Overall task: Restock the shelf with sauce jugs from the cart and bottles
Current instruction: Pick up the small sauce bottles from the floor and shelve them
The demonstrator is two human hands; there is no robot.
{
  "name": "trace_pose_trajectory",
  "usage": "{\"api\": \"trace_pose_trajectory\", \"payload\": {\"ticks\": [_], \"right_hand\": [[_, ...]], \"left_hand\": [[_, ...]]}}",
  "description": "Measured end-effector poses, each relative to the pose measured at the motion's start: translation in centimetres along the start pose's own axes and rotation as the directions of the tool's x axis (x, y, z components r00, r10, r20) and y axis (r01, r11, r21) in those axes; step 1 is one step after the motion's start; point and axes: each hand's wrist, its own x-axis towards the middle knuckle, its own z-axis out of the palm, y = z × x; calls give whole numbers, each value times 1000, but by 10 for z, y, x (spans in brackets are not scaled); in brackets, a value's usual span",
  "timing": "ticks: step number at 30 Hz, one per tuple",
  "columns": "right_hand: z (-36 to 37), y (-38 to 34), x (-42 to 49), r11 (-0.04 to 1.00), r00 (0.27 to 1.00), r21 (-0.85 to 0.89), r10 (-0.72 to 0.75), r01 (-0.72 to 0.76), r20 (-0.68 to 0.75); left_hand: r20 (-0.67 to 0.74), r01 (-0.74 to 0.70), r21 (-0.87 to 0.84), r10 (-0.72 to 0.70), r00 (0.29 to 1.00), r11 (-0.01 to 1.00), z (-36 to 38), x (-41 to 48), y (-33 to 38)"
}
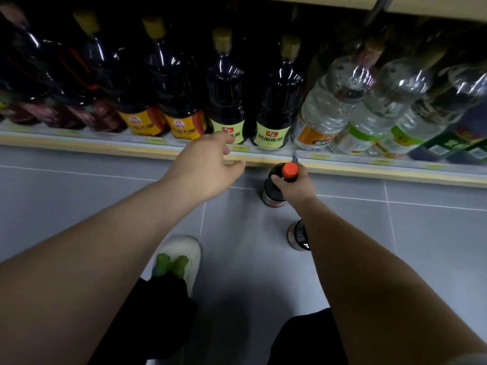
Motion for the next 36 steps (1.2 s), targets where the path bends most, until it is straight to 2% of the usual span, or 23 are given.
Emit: {"api": "trace_pose_trajectory", "payload": {"ticks": [3, 11, 14, 16, 20, 26, 32, 36], "right_hand": [[8, 3, 8, 999, 997, 17, -39, 40, -60], [2, 7, 2, 991, 995, -114, -78, 70, -64], [-2, 5, -7, 980, 990, -158, -134, 124, -51], [-5, 3, -14, 984, 988, -109, -146, 139, -55], [-23, -3, -33, 977, 976, 103, -171, 186, -134], [-69, -28, -72, 892, 949, 348, -218, 288, -226], [-95, -51, -97, 833, 945, 450, -250, 322, -212], [-102, -47, -106, 805, 945, 494, -273, 327, -180]], "left_hand": [[9, 26, -12, -26, 1000, 1000, 3, -1, -4], [62, -23, 33, 20, 998, 999, 11, 3, 0], [77, -22, 21, 21, 997, 1000, 14, 5, 5], [90, -18, 21, 16, 996, 1000, 16, 5, 8], [147, -27, 18, 24, 989, 999, 23, 8, 13], [383, -82, 32, 64, 922, 996, 41, 2, 25], [295, -61, -299, 153, 943, 952, 62, -2, 38], [242, -29, -311, 109, 964, 950, 69, -3, 44]]}}
